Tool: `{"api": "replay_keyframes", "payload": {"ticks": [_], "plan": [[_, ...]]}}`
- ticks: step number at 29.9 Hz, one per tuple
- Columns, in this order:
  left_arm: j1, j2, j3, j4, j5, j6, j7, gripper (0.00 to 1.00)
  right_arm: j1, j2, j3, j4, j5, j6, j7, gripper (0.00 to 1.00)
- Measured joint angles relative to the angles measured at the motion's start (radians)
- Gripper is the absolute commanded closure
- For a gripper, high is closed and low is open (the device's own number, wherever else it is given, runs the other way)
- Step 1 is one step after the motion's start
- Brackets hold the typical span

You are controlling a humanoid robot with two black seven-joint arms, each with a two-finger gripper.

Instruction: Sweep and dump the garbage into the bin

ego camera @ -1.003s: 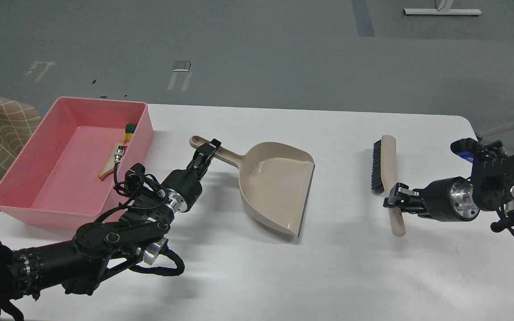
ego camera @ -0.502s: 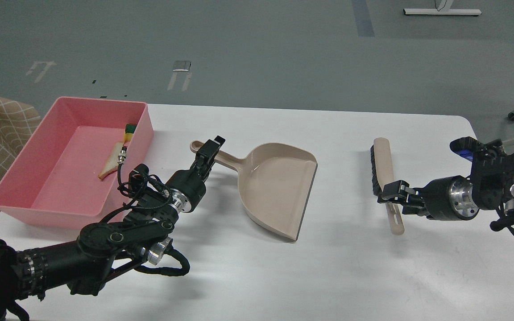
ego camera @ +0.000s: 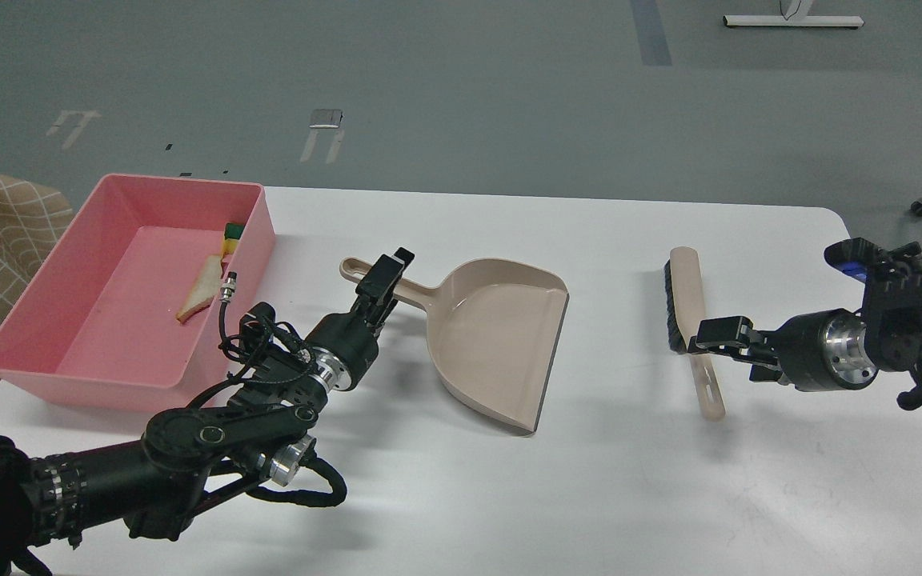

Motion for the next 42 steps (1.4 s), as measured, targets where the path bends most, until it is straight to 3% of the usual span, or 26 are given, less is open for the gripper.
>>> {"api": "replay_keyframes", "payload": {"ticks": [12, 25, 42], "plan": [[0.036, 0.061, 0.003, -0.109, 0.0, 0.0, 0.001, 0.02, 0.047, -0.059, 0.003, 0.056, -0.001, 0.0, -0.013, 0.04], [0.05, 0.249, 0.006, -0.356, 0.002, 0.0, -0.001, 0.02, 0.096, -0.071, 0.006, 0.08, -0.001, 0.0, -0.013, 0.04], [-0.001, 0.484, -0.009, -0.541, 0.001, 0.0, -0.002, 0.02, 0.162, -0.039, 0.106, 0.08, 0.01, 0.0, -0.008, 0.02]]}}
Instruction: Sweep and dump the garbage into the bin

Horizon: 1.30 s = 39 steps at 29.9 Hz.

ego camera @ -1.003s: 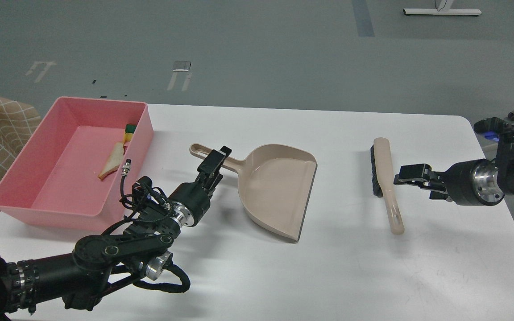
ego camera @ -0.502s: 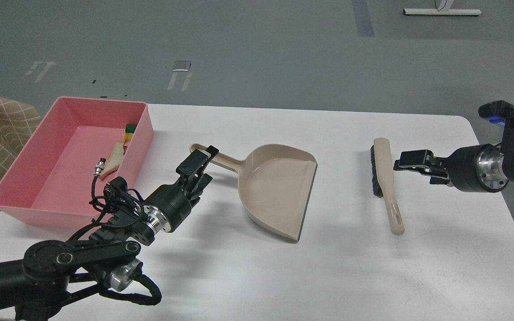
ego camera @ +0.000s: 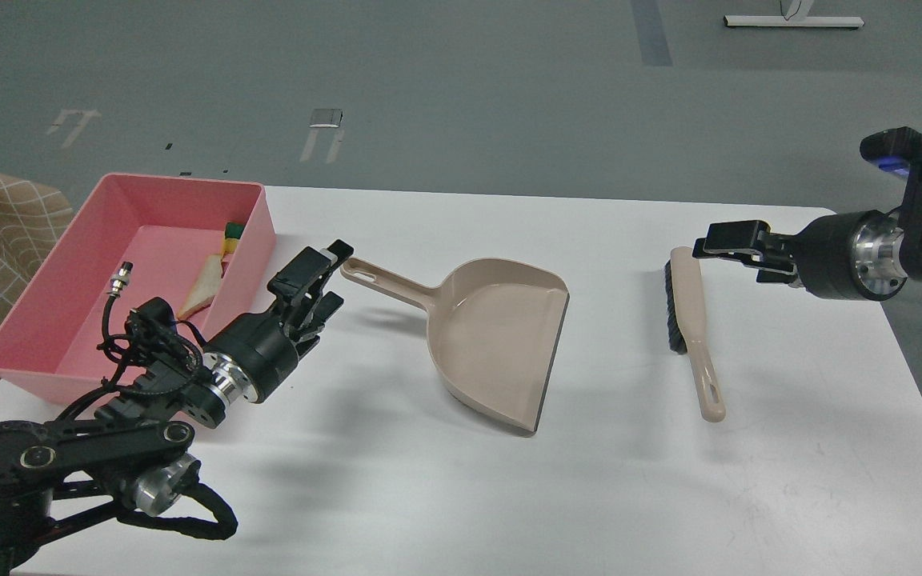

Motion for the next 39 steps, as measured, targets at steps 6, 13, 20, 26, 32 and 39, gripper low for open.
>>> {"api": "replay_keyframes", "payload": {"ticks": [6, 13, 20, 26, 32, 39], "plan": [[-0.107, 0.043, -0.001, -0.003, -0.02, 0.0, 0.0, 0.02, -0.01, 0.028, 0.104, -0.009, 0.025, 0.0, 0.022, 0.02], [-0.315, 0.04, -0.003, 0.085, -0.08, -0.001, 0.0, 0.02, -0.031, 0.09, 0.264, -0.07, 0.066, 0.0, 0.177, 0.03], [-0.501, 0.007, -0.001, 0.218, -0.082, -0.113, 0.0, 0.02, -0.039, 0.222, 0.49, -0.265, 0.074, 0.0, 0.409, 0.04], [-0.539, -0.068, -0.083, 0.378, -0.072, -0.29, -0.003, 0.02, -0.062, 0.388, 0.749, -0.448, 0.174, 0.0, 0.447, 0.03], [-0.539, -0.154, -0.26, 0.592, -0.078, -0.555, -0.003, 0.02, -0.064, 0.536, 0.907, -0.598, 0.244, 0.0, 0.439, 0.03], [-0.543, -0.306, -0.444, 0.883, -0.083, -0.871, -0.001, 0.02, -0.045, 0.616, 0.93, -0.756, 0.34, 0.0, 0.429, 0.03]]}}
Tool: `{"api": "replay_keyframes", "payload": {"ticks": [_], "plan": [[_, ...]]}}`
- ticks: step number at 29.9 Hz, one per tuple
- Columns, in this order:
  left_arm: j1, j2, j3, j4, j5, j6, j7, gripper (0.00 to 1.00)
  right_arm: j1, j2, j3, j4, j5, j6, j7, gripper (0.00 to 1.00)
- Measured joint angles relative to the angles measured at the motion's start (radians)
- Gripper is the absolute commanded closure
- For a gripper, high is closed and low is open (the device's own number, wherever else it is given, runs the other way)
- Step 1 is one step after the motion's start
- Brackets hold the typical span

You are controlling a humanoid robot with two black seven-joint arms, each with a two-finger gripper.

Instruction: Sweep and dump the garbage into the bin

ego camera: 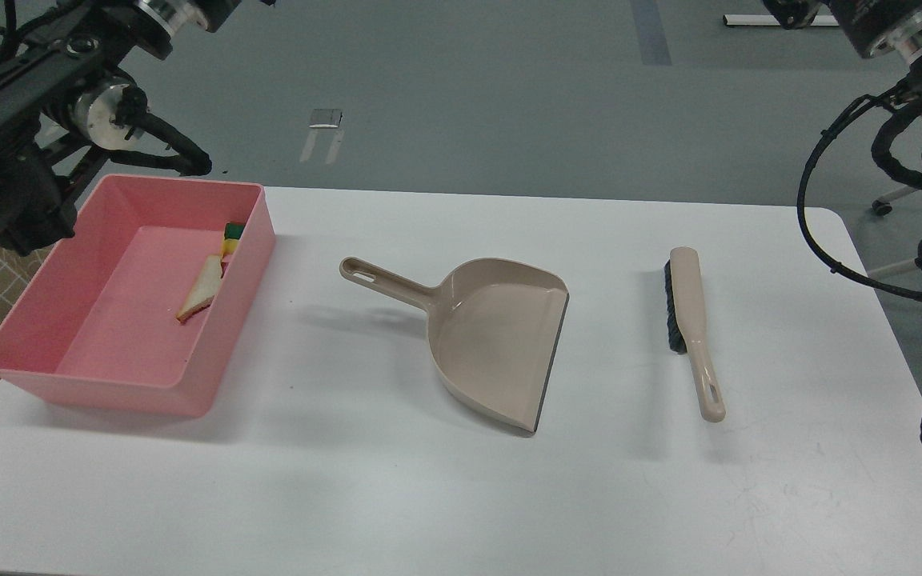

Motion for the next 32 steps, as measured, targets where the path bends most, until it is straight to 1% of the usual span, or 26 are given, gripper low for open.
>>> {"api": "replay_keyframes", "payload": {"ticks": [1, 4, 6, 7, 11, 17, 32], "plan": [[0.0, -0.022, -0.027, 0.032, 0.0, -0.029, 0.001, 0.02, 0.002, 0.006, 0.0, -0.019, 0.021, 0.0, -0.003, 0.02], [0.007, -0.075, -0.073, 0.093, 0.0, -0.079, 0.004, 0.02, 0.01, 0.037, 0.0, -0.074, 0.062, 0.0, -0.01, 0.02], [0.01, -0.099, -0.084, 0.11, -0.005, -0.098, 0.004, 0.02, 0.02, 0.064, -0.005, -0.103, 0.069, 0.0, -0.013, 0.02], [0.012, -0.111, -0.087, 0.113, -0.013, -0.102, 0.004, 0.02, 0.023, 0.073, -0.009, -0.11, 0.07, 0.0, -0.016, 0.0], [0.033, -0.162, -0.092, 0.116, -0.065, -0.106, 0.003, 0.02, 0.026, 0.108, -0.016, -0.12, 0.07, 0.0, -0.029, 0.0], [0.06, -0.204, -0.092, 0.113, -0.083, -0.107, 0.006, 0.02, 0.021, 0.131, -0.019, -0.114, 0.07, 0.0, -0.032, 0.0], [0.072, -0.225, -0.093, 0.106, -0.091, -0.107, 0.006, 0.02, -0.006, 0.166, -0.021, -0.107, 0.074, 0.0, -0.028, 0.0]]}}
